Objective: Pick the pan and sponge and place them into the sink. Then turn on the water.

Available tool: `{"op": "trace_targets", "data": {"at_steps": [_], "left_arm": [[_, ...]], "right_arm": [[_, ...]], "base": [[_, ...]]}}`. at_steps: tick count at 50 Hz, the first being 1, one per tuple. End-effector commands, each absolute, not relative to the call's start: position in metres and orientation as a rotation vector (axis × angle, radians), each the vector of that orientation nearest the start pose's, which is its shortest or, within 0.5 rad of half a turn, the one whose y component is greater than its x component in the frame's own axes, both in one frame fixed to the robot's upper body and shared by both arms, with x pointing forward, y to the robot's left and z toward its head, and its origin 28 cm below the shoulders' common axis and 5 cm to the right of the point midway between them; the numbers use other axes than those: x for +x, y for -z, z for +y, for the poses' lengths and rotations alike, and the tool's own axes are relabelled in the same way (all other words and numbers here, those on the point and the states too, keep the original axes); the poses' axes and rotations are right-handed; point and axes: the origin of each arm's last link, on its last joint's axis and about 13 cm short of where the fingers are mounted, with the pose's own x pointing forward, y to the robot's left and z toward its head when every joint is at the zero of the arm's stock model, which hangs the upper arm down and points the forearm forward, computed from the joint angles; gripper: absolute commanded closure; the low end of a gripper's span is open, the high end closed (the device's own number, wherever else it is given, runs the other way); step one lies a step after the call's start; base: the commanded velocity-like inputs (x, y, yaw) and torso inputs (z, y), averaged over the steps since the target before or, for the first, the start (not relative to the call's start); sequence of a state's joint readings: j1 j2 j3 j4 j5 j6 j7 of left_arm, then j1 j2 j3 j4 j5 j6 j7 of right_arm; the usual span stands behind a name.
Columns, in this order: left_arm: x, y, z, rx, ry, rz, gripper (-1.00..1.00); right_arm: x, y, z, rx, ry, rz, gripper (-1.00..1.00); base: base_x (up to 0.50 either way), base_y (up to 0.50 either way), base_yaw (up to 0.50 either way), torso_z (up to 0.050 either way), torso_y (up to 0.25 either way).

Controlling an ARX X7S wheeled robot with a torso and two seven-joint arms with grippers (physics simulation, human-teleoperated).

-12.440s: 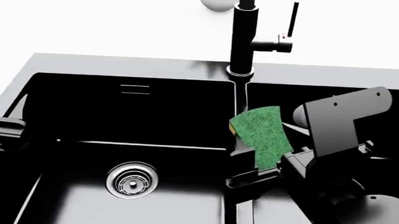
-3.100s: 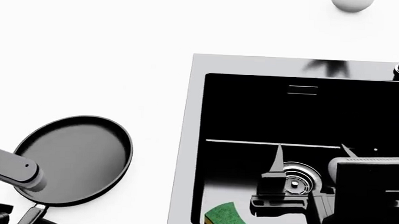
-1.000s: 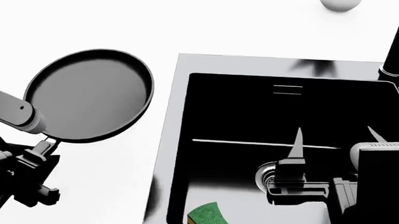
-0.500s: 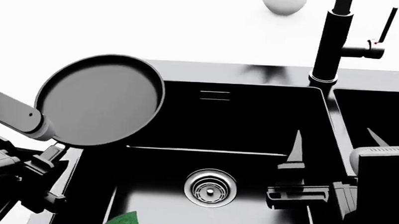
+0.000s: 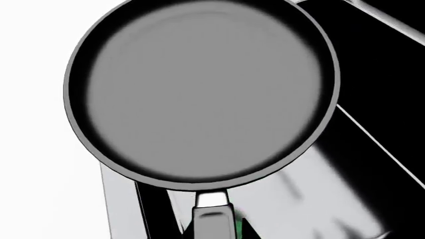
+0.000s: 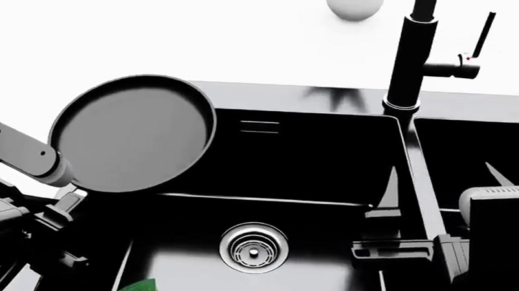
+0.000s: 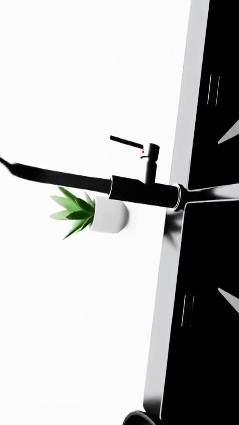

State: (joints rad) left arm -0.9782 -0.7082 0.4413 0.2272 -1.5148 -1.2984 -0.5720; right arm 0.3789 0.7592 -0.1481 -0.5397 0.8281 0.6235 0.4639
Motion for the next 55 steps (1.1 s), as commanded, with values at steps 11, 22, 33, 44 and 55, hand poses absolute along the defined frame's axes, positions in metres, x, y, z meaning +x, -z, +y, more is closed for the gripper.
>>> {"op": "trace_targets", "data": {"at_steps": [11, 22, 33, 44, 55], "left_arm": [[0.263, -0.236, 0.256, 0.181, 0.348, 0.490, 1.00], [0.262, -0.233, 0.255, 0.182, 0.350, 0.492, 1.00], [0.262, -0.236, 0.256, 0.182, 0.350, 0.488, 1.00], [0.264, -0.236, 0.254, 0.188, 0.364, 0.486, 1.00], [0.275, -0.242, 0.245, 0.220, 0.389, 0.483, 1.00]], "right_arm": [[0.231, -0.179, -0.172, -0.119, -0.012, -0.062, -1.00], [0.231, -0.179, -0.172, -0.106, -0.009, -0.058, -1.00], [0.231, -0.185, -0.173, -0.124, -0.006, -0.066, -1.00], [0.239, -0.223, -0.194, -0.149, 0.005, -0.076, -1.00], [0.251, -0.262, -0.202, -0.162, -0.003, -0.069, -1.00]], "base": [[0.09, -0.18, 0.00, 0.000, 0.002], [0.07, -0.19, 0.00, 0.001, 0.003], [0.00, -0.11, 0.00, 0.001, 0.001], [0.00, 0.00, 0.00, 0.000, 0.002], [0.00, 0.00, 0.00, 0.001, 0.002]]}}
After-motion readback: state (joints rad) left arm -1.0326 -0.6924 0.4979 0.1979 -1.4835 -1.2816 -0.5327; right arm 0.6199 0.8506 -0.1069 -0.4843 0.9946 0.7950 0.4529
